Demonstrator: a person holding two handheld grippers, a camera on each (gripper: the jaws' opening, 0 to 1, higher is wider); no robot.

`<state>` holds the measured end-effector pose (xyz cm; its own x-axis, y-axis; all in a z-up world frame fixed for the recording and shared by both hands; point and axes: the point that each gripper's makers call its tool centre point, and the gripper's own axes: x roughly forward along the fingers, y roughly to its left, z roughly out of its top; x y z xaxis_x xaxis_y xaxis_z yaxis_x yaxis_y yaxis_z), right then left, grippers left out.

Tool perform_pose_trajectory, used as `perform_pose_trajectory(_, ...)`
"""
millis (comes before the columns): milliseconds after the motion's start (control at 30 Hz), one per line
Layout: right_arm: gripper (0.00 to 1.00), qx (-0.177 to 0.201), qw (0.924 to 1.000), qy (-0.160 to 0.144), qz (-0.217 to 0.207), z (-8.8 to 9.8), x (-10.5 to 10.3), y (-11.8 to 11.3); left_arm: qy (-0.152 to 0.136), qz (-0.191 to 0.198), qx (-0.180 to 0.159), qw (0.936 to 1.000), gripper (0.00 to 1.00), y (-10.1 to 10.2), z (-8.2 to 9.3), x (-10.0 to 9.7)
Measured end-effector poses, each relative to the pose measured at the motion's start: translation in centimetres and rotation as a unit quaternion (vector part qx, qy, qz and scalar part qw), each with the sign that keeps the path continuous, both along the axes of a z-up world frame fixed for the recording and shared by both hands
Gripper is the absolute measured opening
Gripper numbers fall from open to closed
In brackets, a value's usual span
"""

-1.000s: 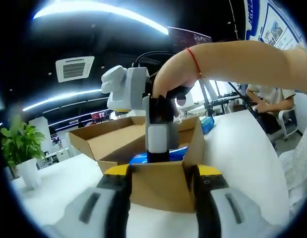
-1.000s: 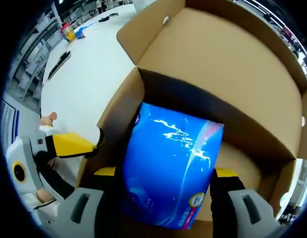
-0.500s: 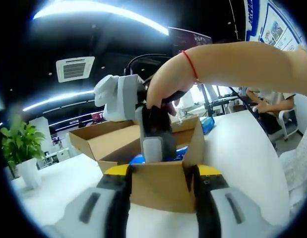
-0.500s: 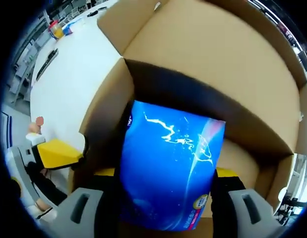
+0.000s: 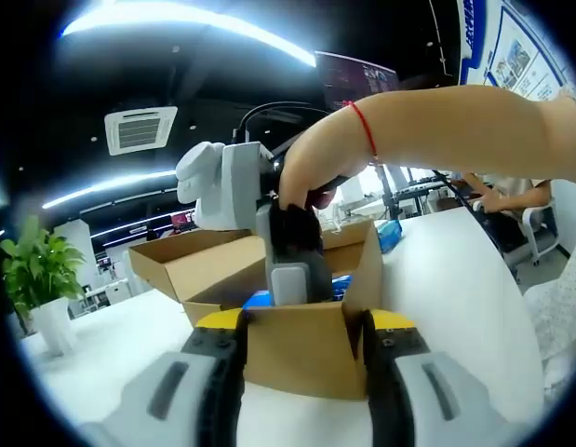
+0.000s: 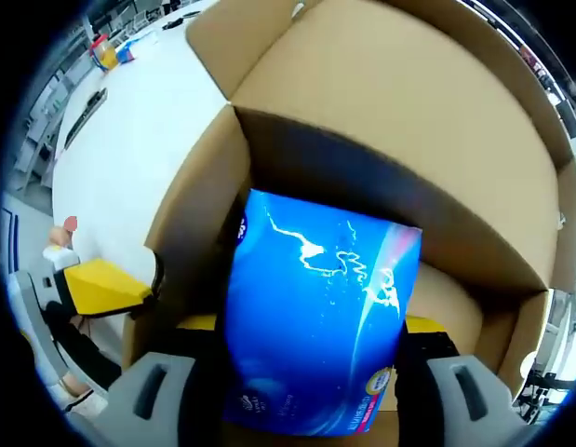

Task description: Operate the shoe box by opening the lid, removing the specified soft item, and placing it in the target area until the item is outside and the box remains undamaged.

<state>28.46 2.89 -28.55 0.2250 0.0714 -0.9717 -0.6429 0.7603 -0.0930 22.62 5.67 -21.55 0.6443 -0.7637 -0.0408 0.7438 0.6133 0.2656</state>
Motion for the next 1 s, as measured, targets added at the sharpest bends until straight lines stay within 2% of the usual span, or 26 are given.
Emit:
perform_pose_trajectory(467, 0.7, 0.015, 0.9999, 0.004, -0.001, 0.4, 0.2, 0.2, 0.001, -0.001, 0.0, 1.0, 0.51, 0.2, 0.0, 0.0)
perform_pose_trajectory(1000, 0.68, 0.026, 0.9995, -0.006, -0.017, 3.2, 0.7, -0.8, 0.0, -0.001, -0.001, 1.0, 0.51, 0.0, -0.1, 0.3)
